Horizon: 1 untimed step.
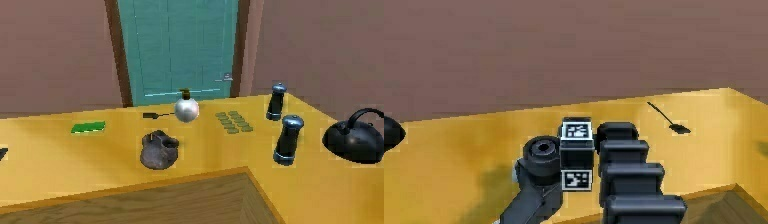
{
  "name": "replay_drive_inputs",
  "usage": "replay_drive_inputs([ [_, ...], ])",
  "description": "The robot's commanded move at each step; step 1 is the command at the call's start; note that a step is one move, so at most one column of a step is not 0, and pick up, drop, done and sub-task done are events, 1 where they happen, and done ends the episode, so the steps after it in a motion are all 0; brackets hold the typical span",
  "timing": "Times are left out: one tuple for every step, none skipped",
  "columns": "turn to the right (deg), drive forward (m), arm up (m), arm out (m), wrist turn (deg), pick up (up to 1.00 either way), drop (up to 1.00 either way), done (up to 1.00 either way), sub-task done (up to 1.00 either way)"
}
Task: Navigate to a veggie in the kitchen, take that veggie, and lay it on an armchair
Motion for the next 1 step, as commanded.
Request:
replay_drive_inputs([
  [0.0, 0.00, 0.00, 0.00, 45.0, 0.00, 0.00, 0.00, 0.00],
])
